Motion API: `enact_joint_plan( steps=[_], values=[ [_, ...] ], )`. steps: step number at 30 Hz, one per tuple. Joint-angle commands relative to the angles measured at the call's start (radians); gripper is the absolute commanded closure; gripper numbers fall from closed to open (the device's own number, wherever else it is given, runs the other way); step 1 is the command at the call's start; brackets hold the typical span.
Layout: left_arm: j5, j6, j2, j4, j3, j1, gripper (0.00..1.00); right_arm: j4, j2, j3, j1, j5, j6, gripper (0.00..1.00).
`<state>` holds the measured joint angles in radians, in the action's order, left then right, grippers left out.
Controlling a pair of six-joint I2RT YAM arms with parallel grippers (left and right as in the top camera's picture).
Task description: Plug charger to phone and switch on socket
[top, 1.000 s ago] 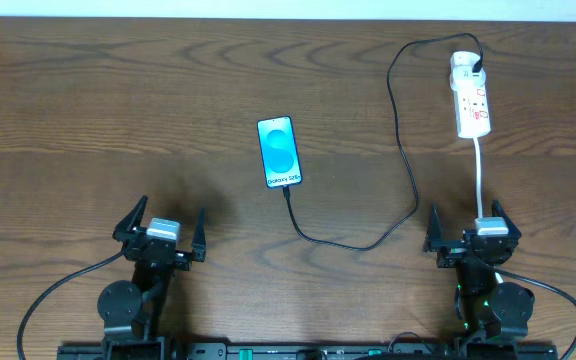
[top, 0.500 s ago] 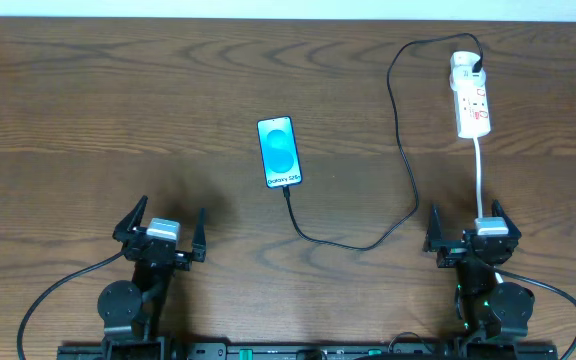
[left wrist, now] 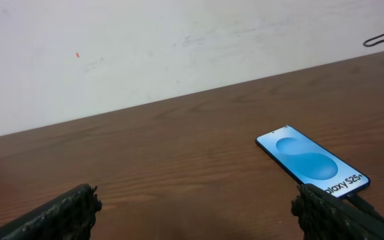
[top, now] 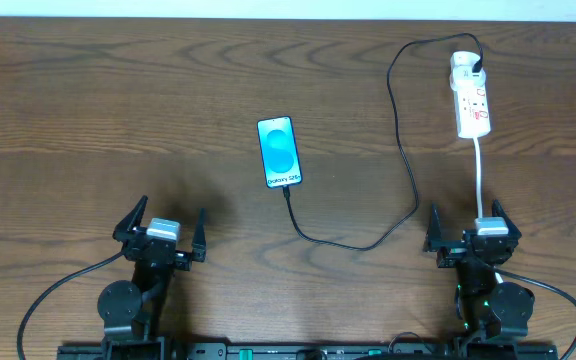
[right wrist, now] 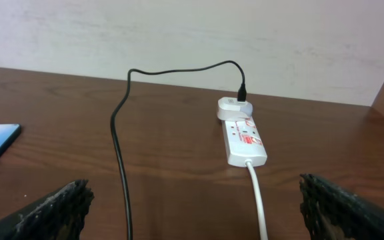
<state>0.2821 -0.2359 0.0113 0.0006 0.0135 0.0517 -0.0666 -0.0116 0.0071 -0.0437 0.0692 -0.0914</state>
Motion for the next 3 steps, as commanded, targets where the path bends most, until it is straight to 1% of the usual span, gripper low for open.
enact_joint_plan(
  steps=[1,3],
  values=[
    [0.006,0.005,-0.006,-0.048,-0.010,0.006,0.04,-0.005,0.006,-0.002,0.005,-0.010,-0.011,0.01],
    [0.006,0.005,-0.006,-0.048,-0.010,0.006,0.04,-0.005,0.006,-0.002,0.005,-0.010,-0.011,0.01]
  ],
)
